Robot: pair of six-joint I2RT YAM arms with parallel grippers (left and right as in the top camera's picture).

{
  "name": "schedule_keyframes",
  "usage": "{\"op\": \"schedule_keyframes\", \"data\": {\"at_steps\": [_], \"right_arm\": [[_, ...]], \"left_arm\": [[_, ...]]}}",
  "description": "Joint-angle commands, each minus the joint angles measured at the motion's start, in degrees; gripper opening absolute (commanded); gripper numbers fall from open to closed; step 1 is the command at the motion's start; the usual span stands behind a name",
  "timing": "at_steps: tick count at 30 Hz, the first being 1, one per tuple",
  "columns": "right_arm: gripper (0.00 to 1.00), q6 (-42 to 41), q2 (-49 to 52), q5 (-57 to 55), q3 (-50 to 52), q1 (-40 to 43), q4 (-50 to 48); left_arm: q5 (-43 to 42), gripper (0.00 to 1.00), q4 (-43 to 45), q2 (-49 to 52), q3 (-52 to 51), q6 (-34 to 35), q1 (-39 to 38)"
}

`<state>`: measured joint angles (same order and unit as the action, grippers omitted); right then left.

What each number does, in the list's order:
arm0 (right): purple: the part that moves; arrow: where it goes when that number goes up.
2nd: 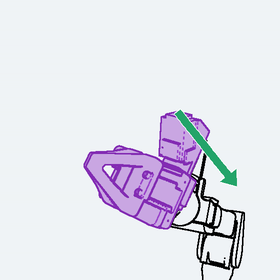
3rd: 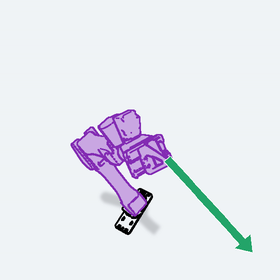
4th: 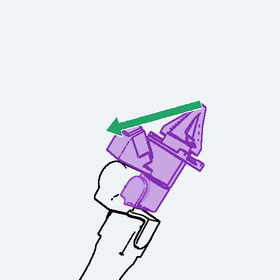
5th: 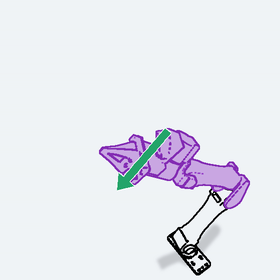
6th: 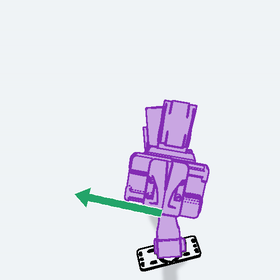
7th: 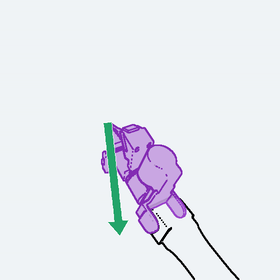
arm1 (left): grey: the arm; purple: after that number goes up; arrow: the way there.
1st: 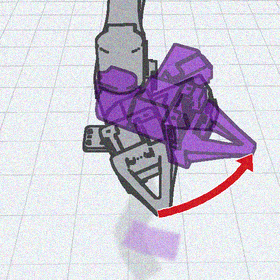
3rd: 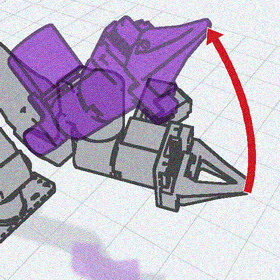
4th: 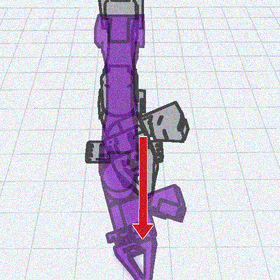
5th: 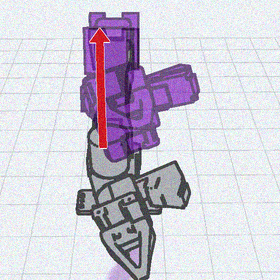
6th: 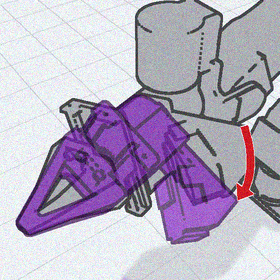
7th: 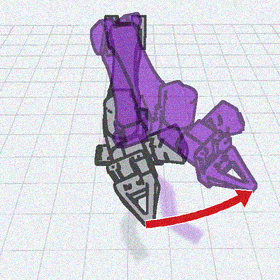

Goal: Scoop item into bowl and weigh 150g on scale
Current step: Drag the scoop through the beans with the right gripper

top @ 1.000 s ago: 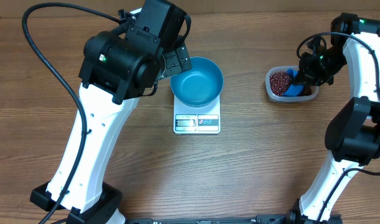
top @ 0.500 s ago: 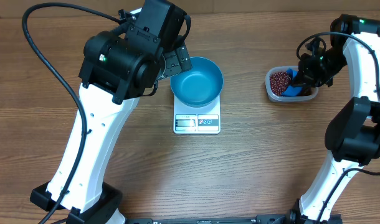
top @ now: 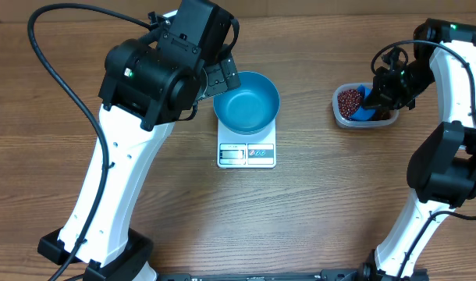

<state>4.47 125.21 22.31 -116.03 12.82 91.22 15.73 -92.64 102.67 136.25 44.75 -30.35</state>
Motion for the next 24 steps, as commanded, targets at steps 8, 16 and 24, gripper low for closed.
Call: {"op": "schedule_keyframes", "data": {"at_steps": [8,16,24], "right_arm": [[0.04,0.1,0.3,2.4,0.6,0.1,0.2],[0.04,0.7,1.6,3.4,0.6,0.5,0.3],[0.04,5.1,2.0,8.3,0.6,3.6,1.2]], "left_arm": [[1.2,0.99,-0.1,0.8,0.3,-1.1,0.0],[1.2,1.0,-0.1,0.8,0.3,-1.1,0.0],[1.2,1.0,-0.1,0.8,0.3,-1.1,0.0]]}}
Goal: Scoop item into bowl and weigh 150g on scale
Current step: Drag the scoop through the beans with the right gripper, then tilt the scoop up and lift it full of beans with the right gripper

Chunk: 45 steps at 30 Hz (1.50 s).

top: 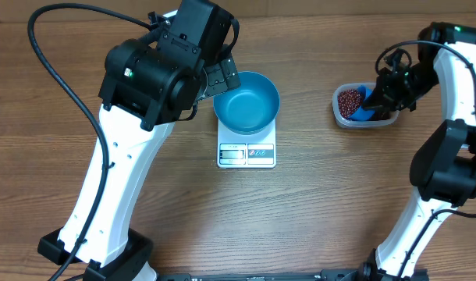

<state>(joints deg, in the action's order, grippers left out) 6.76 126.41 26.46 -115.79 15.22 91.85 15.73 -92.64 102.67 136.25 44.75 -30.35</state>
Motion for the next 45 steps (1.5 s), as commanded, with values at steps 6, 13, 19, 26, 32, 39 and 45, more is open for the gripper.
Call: {"op": "schedule_keyframes", "data": {"at_steps": [6,13,19,26,32,39,45], "right_arm": [[0.04,7.0,1.2,5.2,0.4,3.0,2.8],[0.04,7.0,1.7,5.2,1.4,3.1,2.1],[0.04,6.8,1.7,5.6,6.6,3.1,-0.4],[0.04,7.0,1.7,7.2,11.1,3.1,-2.6],[0.04,7.0,1.7,7.2,11.1,3.2,-2.6],[0.04,7.5,1.7,9.8,11.1,3.2,-2.6],[0.04,8.8,1.7,14.4,11.1,3.2,-2.6]], "left_arm": [[1.2,0.99,-0.1,0.8,0.3,-1.0,0.0],[1.2,1.0,-0.1,0.8,0.3,-1.1,0.0],[1.2,1.0,-0.1,0.8,0.3,-1.0,0.0],[1.2,1.0,-0.1,0.8,0.3,-1.1,0.0],[1.2,0.99,-0.1,0.8,0.3,-1.1,0.0],[1.2,0.99,-0.1,0.8,0.3,-1.1,0.0],[1.2,0.99,-0.1,0.8,0.3,-1.0,0.0]]}}
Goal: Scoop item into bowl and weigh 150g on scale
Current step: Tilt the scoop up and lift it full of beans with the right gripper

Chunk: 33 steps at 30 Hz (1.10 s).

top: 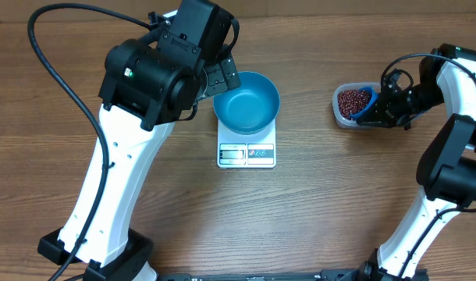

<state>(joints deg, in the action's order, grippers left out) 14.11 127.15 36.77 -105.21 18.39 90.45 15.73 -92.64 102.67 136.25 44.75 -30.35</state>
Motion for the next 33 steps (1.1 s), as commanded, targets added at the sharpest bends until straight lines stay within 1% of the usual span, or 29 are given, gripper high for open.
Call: {"op": "schedule_keyframes", "data": {"at_steps": [1,13,18,23,33], "right_arm": [[0.04,1.5,1.0,4.0,0.6,0.0,-1.0],[0.04,2.1,1.0,4.1,0.6,2.0,-0.1],[0.04,6.0,1.0,8.3,0.6,4.6,1.4],[0.04,10.4,1.0,9.9,0.6,7.0,4.0],[0.04,12.5,1.0,11.6,0.6,7.9,4.5]], "left_arm": [[1.2,1.0,-0.1,0.8,0.3,-1.1,0.0],[1.2,0.99,-0.1,0.8,0.3,-1.1,0.0],[1.2,1.0,-0.1,0.8,0.3,-1.1,0.0],[1.2,1.0,-0.1,0.8,0.3,-1.1,0.0],[1.2,1.0,-0.1,0.8,0.3,-1.1,0.0]]}}
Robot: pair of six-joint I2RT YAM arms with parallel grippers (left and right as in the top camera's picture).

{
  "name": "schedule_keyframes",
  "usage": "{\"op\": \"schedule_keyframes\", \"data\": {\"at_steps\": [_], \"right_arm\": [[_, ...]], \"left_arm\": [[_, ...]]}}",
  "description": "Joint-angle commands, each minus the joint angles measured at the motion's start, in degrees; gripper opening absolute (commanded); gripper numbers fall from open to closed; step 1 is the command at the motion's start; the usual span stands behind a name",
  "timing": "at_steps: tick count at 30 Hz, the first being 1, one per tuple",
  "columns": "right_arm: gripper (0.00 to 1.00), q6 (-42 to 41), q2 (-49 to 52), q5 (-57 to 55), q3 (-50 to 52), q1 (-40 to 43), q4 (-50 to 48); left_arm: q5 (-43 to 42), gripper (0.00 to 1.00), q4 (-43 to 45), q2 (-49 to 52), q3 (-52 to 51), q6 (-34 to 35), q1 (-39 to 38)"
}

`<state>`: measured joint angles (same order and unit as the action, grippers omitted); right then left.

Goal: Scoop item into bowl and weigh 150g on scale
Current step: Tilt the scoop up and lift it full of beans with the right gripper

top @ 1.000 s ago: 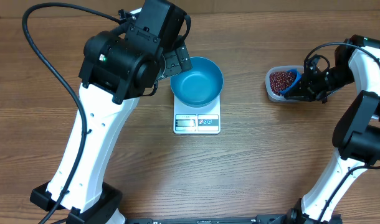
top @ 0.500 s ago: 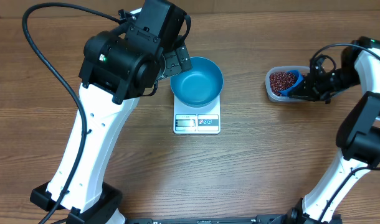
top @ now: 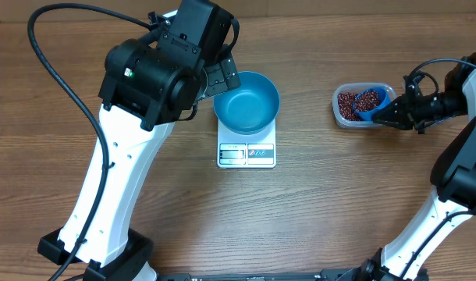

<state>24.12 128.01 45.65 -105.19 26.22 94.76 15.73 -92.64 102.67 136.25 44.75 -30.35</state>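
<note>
A blue bowl [top: 247,100] sits empty on a white scale [top: 246,150] at the table's middle. My left gripper [top: 224,78] is at the bowl's left rim, its fingers on the rim. At the right, a clear tub [top: 361,105] holds red beans. My right gripper [top: 396,115] is shut on the handle of a blue scoop [top: 370,102]. The scoop's cup is full of beans and lies nearly level over the tub's right half.
The left arm's black body [top: 156,66] covers the table left of the scale. The right arm [top: 456,148] runs down the right edge. Wooden table [top: 316,211] all around.
The right gripper has moved to the right and lower, flattening the scoop. The scoop's cup now shows a load of beans at the tub's right side. The left arm has not moved.
The scoop first stood steeply in the tub's right part, its blue cup dug among the beans. Then it was tilted flatter with the gripper further right. Now it lies nearly level, filled with beans. The left gripper stayed at the bowl's rim throughout.
</note>
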Motion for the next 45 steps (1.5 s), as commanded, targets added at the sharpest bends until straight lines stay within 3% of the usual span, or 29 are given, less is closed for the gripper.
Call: {"op": "schedule_keyframes", "data": {"at_steps": [1,45], "right_arm": [[0.04,3.2,0.2,3.1,0.5,0.1,0.4],[0.04,11.8,0.2,13.1,0.6,0.2,2.4]], "left_arm": [[1.2,1.0,-0.1,0.8,0.3,-1.1,0.0],[1.2,1.0,-0.1,0.8,0.3,-1.1,0.0]]}}
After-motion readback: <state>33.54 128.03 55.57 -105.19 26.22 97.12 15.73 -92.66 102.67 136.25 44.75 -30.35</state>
